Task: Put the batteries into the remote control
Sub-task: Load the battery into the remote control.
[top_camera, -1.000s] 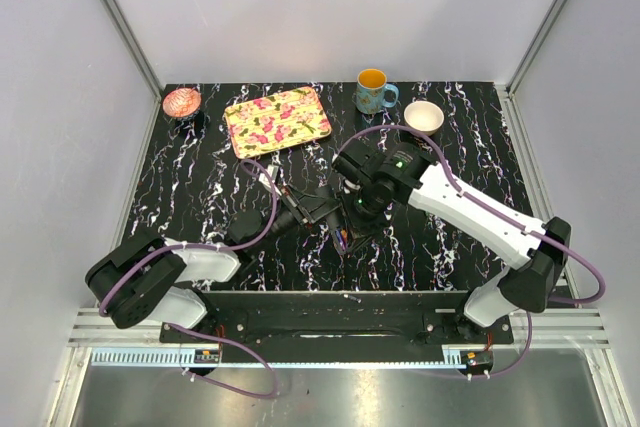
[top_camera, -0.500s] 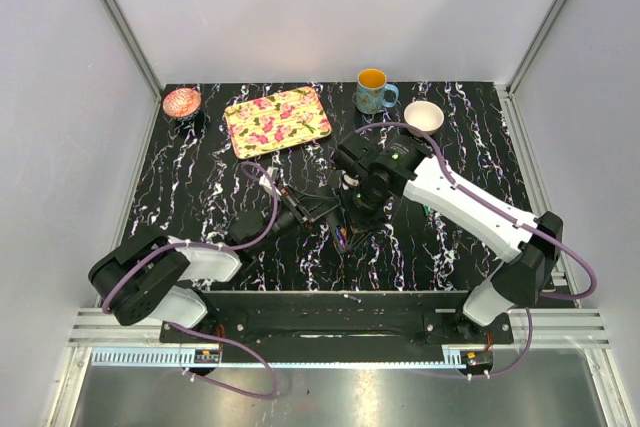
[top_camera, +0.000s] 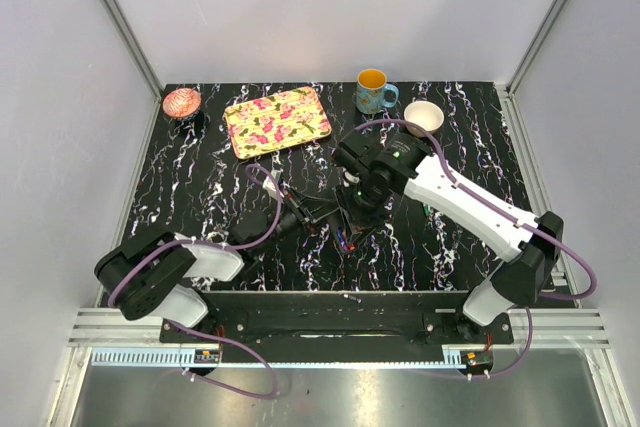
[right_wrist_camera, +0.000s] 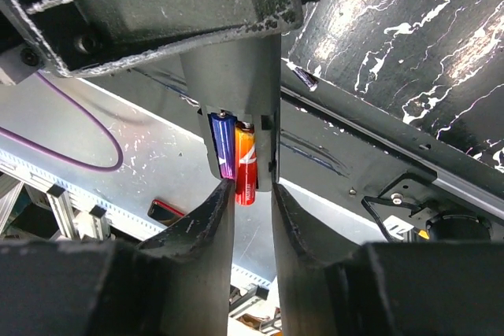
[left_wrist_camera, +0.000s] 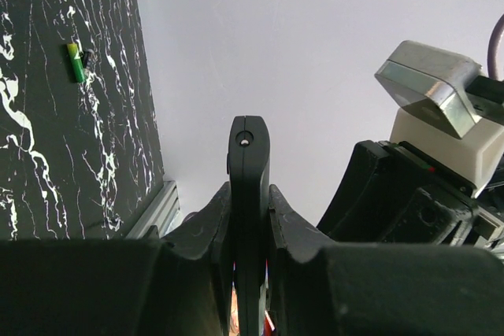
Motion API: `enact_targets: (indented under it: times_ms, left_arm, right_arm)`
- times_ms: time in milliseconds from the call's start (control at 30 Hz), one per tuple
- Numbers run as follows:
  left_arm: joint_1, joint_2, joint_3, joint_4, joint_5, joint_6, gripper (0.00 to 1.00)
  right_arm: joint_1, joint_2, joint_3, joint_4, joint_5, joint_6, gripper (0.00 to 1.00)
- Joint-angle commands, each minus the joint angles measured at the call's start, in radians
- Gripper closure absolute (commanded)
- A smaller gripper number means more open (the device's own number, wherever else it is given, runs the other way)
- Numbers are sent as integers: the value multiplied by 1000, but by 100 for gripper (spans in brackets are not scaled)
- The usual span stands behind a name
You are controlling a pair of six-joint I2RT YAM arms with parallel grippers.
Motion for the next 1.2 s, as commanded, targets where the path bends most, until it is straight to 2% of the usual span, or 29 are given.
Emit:
enact_targets:
  times_ms: [0,200,300,400,433,467,500,567,600,633,667,767,1000,1167]
  left_arm:
    - [-6,14,13,351,-26,-33,100]
    - [-6,37,16,357,-27,-41,100]
    - [-6,40,16,357,-27,-45,100]
    - [-3,41,17,366,-17,-57,100]
    - [0,43,18,373,-3,-60,100]
    - [3,44,19,376,8,-64,100]
    - [6,44,24,377,20,-73,100]
    - [11,41,25,374,49,-80,100]
    - [12,41,27,373,57,-90,100]
    - [14,40,27,371,72,-91,100]
    - [15,31,28,362,78,-91,100]
    - [15,3,30,315,100,-87,100]
    - [15,-51,65,212,143,-47,100]
    - [14,-55,93,179,155,-45,100]
  right_arm:
    - [-12,1,59,-8,25,-16,64]
    - [-12,-14,93,-8,25,-4,56]
    - [-12,-32,121,-7,38,1,56]
    - [-12,-101,110,50,116,8,56]
    - [-12,-129,87,122,174,10,56]
    - [-12,-199,52,174,202,22,55]
    - [-12,-242,-53,235,224,31,55]
    - [-12,-386,-188,453,301,44,52]
    - [-12,-437,-336,533,310,48,49]
    - [-12,-491,-408,678,339,54,45]
    - [-14,-587,-527,740,356,88,31]
    - [-14,-731,-682,909,352,79,18]
    - [-14,-850,-865,1119,111,74,8]
    - [-14,-855,-942,1243,36,93,6]
